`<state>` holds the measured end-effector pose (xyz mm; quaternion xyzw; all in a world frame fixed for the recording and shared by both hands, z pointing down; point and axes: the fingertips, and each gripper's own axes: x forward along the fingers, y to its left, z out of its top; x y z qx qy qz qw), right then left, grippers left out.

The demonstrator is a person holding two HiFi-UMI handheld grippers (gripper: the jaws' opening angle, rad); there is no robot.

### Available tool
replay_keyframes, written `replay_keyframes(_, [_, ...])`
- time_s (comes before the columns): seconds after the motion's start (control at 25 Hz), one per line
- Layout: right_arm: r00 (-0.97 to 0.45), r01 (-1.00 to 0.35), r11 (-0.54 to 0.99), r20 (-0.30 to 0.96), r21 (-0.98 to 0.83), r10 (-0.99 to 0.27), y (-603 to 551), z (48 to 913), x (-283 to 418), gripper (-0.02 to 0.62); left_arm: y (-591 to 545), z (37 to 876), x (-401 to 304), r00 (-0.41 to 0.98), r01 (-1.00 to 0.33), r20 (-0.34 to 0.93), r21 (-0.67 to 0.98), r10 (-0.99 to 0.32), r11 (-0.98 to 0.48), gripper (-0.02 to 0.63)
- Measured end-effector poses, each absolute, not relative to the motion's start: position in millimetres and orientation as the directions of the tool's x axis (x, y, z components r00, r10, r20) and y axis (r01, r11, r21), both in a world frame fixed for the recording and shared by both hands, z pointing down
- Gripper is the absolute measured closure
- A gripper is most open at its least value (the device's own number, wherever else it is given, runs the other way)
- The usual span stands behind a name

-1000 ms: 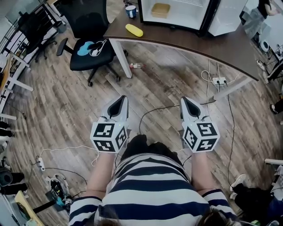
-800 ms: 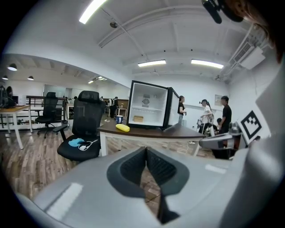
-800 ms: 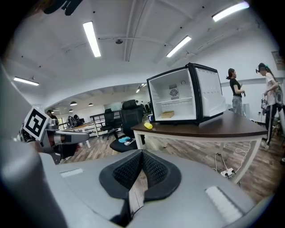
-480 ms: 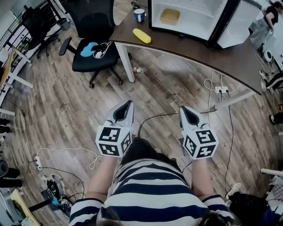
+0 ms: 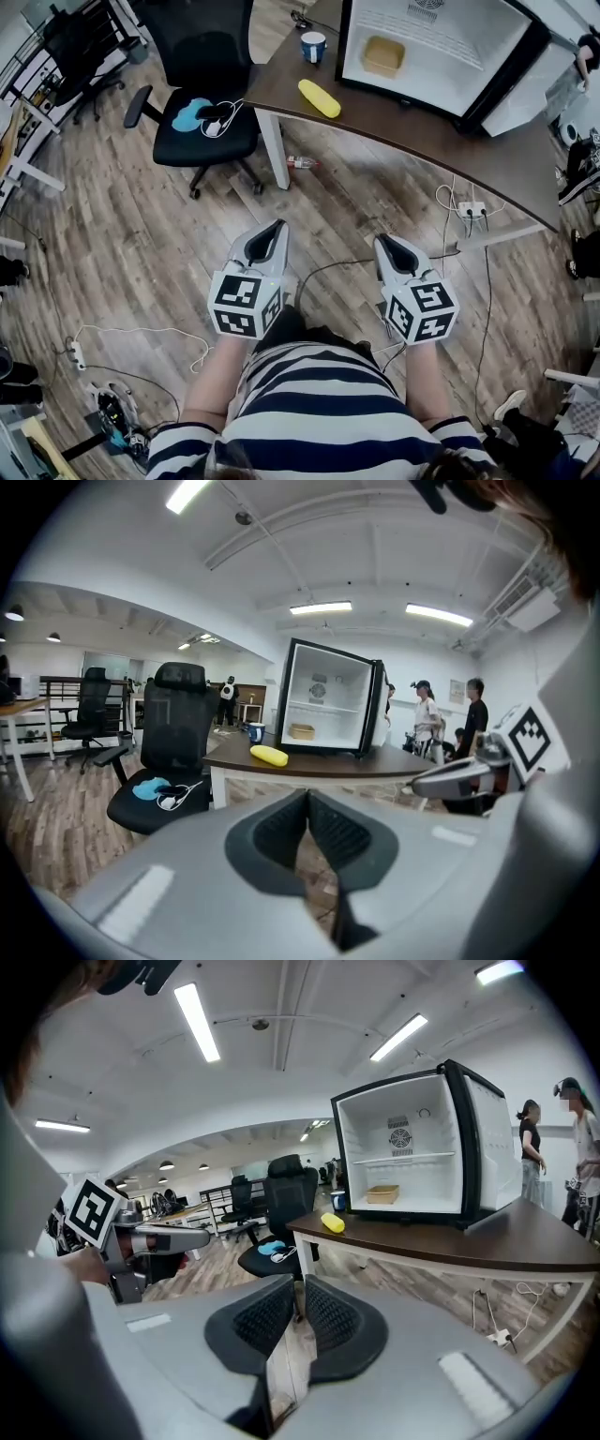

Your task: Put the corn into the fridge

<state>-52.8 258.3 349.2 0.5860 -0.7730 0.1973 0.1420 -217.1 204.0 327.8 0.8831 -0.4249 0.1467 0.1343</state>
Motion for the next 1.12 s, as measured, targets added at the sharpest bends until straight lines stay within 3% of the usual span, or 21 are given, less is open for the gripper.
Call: replay_keyframes(1.12, [-0.268,-0.963,0.231,0.507,-0.136,-0.819,62.1,359.2,-135.9,0.481,15.5,346.8,-277.4,0.647,-0.738,0.421,0.137,-0.636,-0.660,0.606])
